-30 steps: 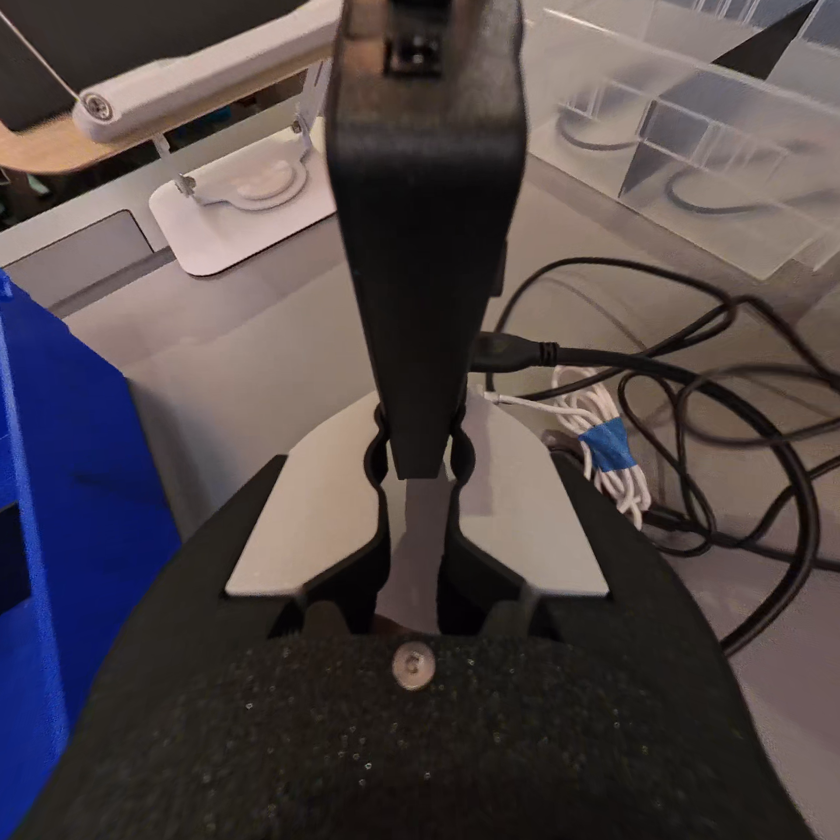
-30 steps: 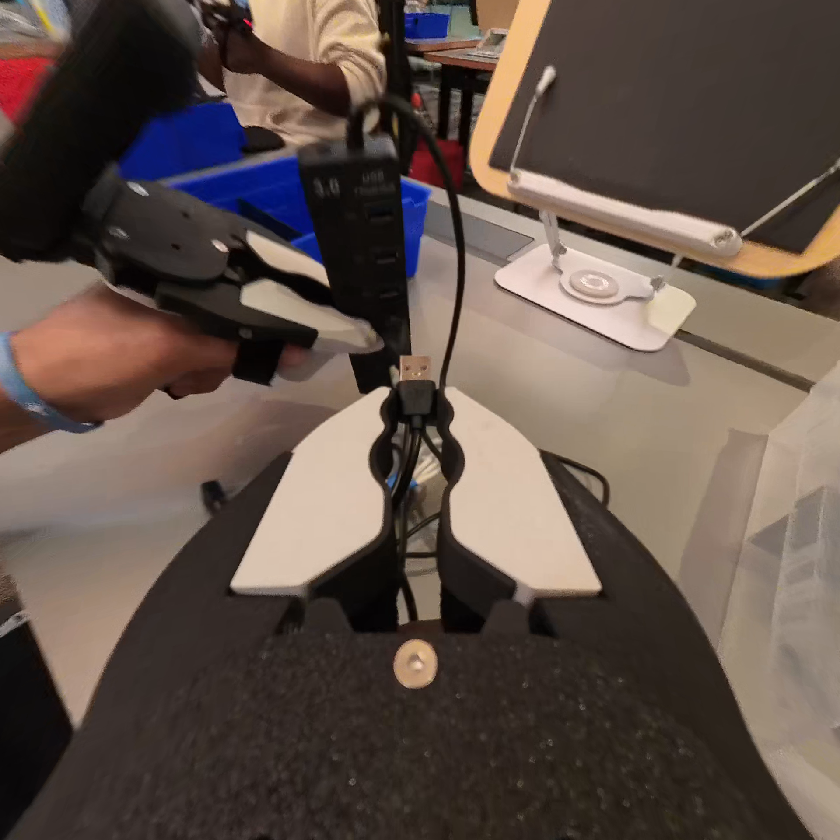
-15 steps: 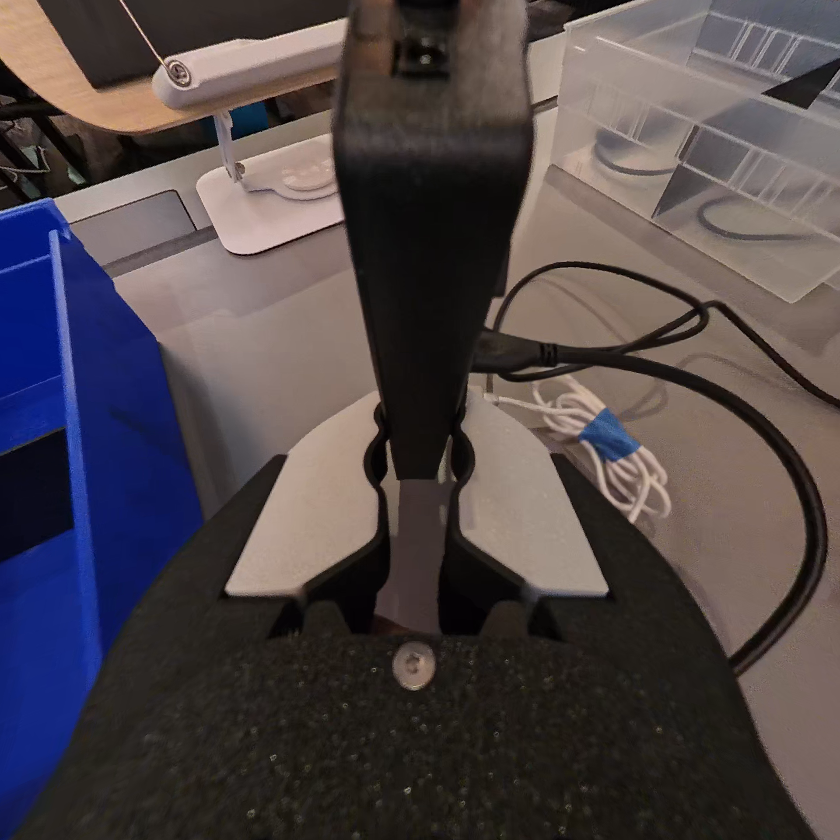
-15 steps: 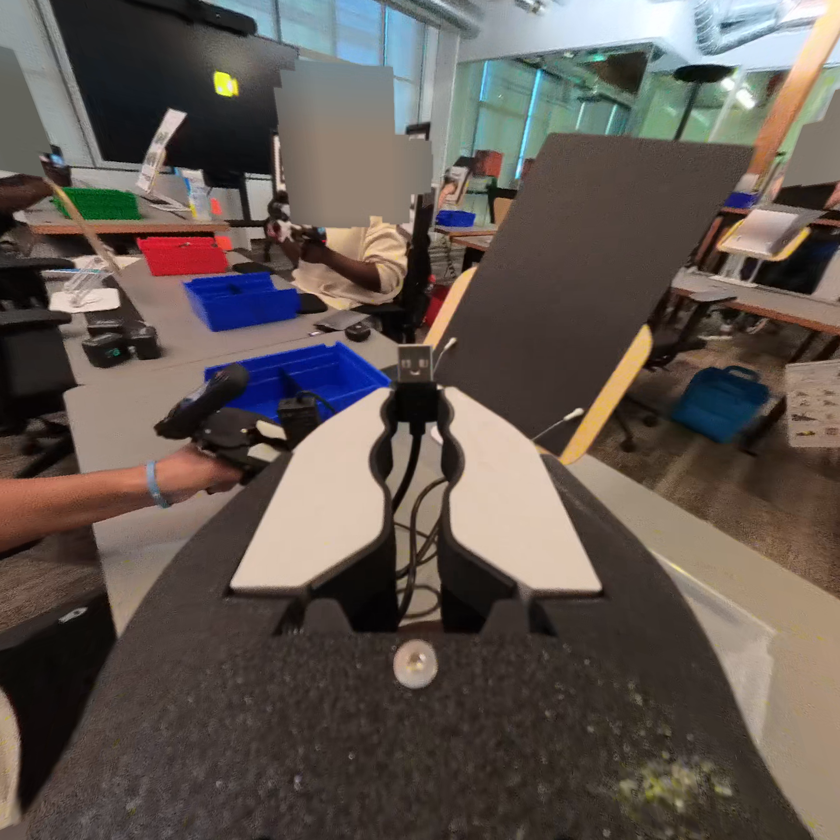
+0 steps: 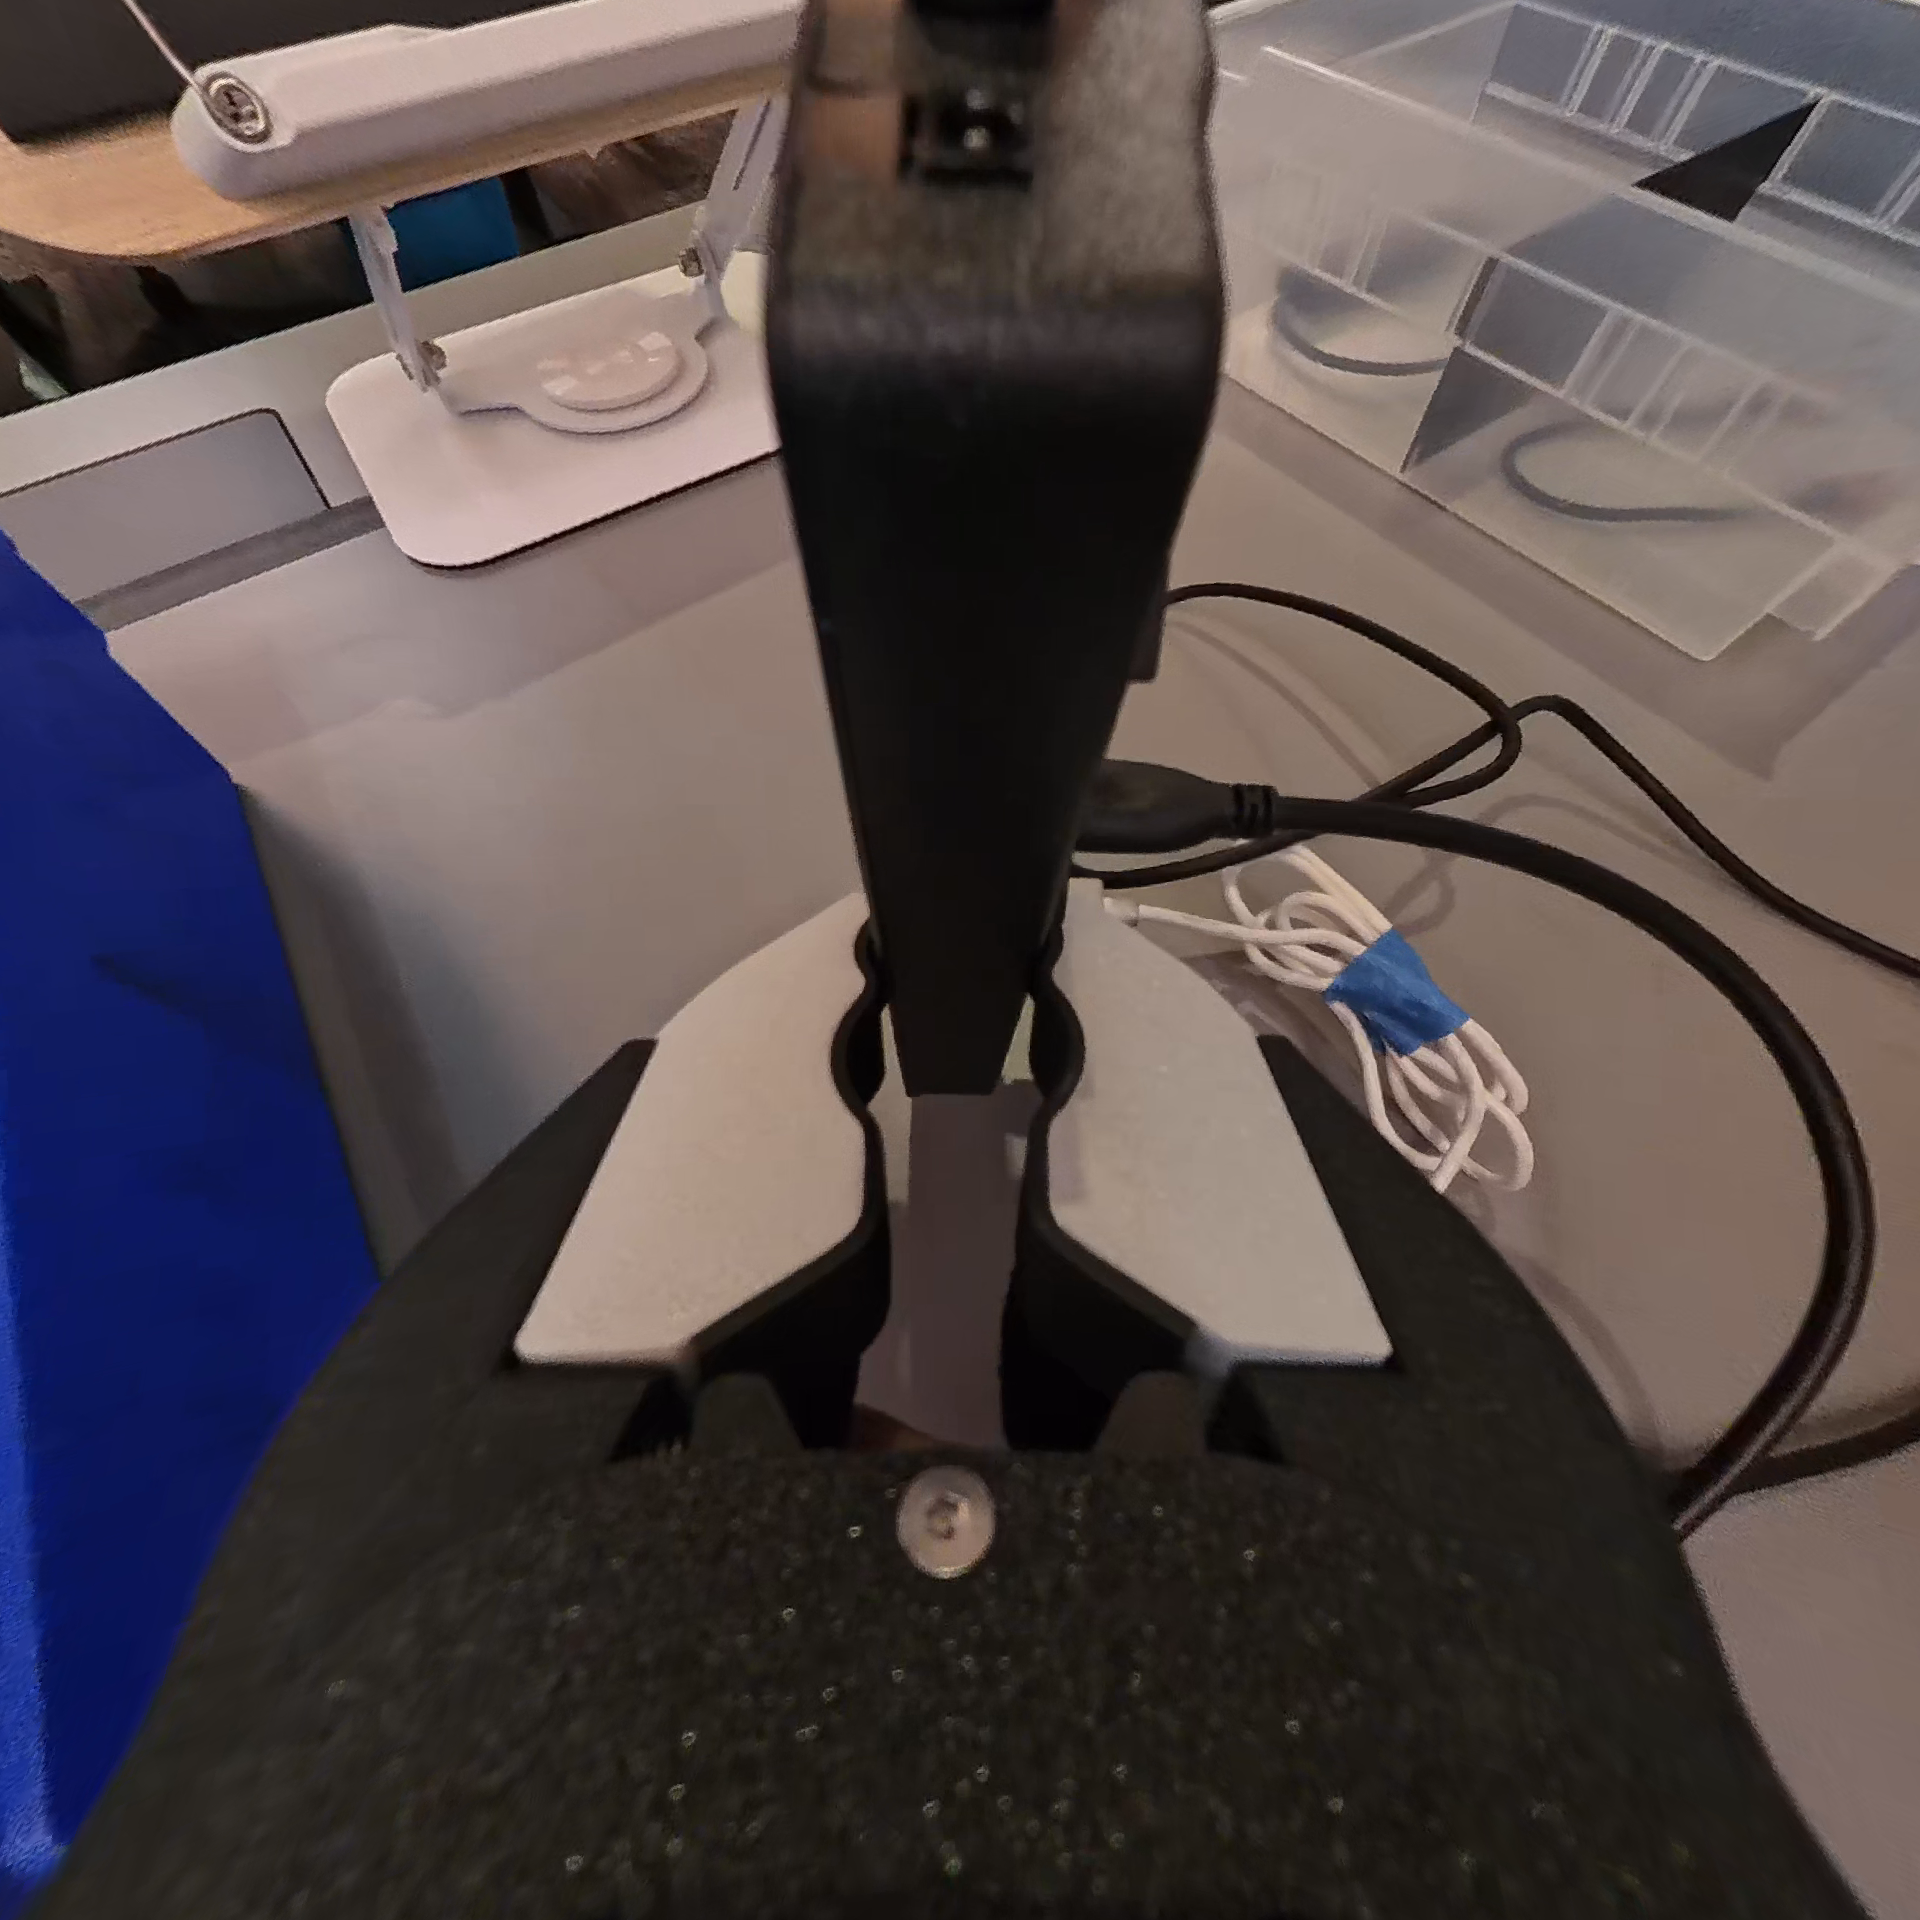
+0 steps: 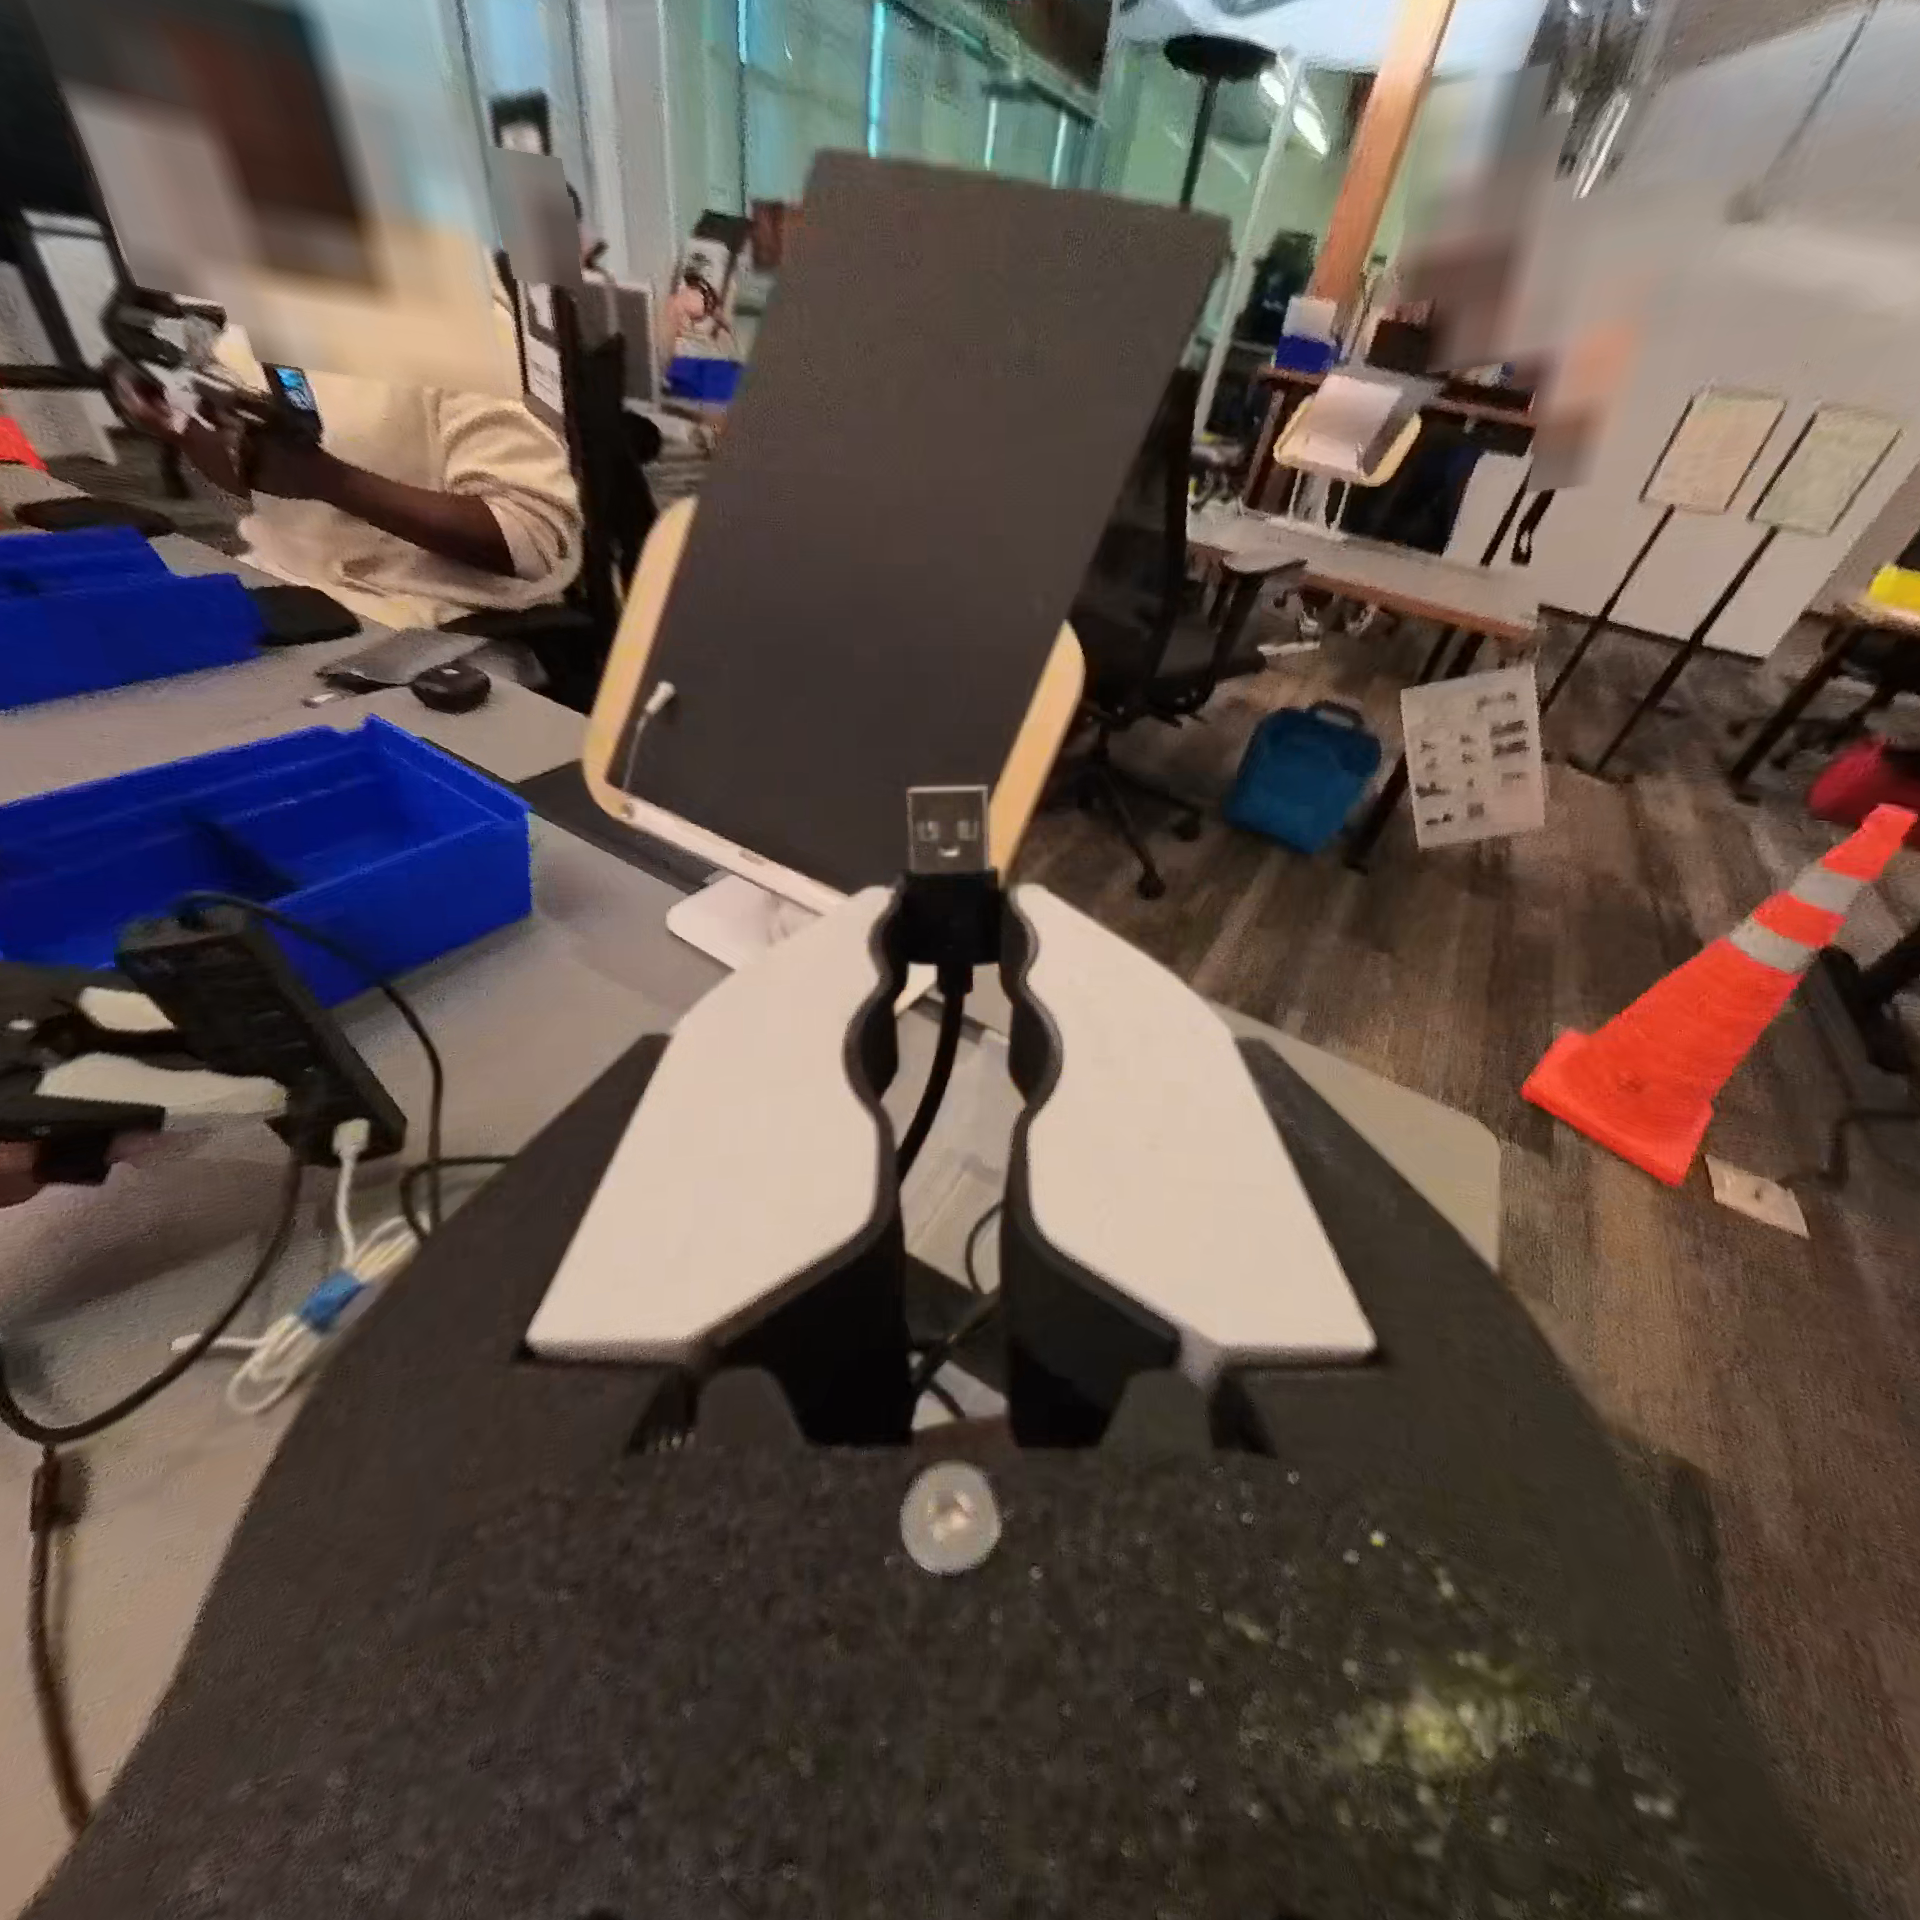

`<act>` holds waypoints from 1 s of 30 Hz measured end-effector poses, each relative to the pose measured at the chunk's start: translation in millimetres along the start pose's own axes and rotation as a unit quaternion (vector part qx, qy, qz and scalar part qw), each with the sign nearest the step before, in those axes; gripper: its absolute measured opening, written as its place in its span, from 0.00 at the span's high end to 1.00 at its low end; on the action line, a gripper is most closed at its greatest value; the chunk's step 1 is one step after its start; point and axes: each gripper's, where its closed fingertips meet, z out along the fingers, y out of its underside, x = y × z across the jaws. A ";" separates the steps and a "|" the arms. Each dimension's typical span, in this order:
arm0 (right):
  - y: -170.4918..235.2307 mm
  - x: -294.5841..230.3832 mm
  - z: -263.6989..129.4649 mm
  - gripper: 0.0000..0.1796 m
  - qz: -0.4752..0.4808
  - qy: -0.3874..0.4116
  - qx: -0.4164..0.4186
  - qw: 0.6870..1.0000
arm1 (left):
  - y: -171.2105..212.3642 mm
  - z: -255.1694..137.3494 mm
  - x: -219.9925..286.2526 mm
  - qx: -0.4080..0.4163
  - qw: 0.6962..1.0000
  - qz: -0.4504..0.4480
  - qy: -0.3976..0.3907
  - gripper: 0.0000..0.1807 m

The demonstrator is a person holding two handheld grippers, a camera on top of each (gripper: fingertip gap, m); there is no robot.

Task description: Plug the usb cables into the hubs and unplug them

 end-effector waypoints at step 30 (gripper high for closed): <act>185.4 -209.0 68.3 0.75 0.013 -0.186 -0.167 0.968 | 8.7 -5.0 56.5 -0.038 0.986 -0.053 0.154 0.87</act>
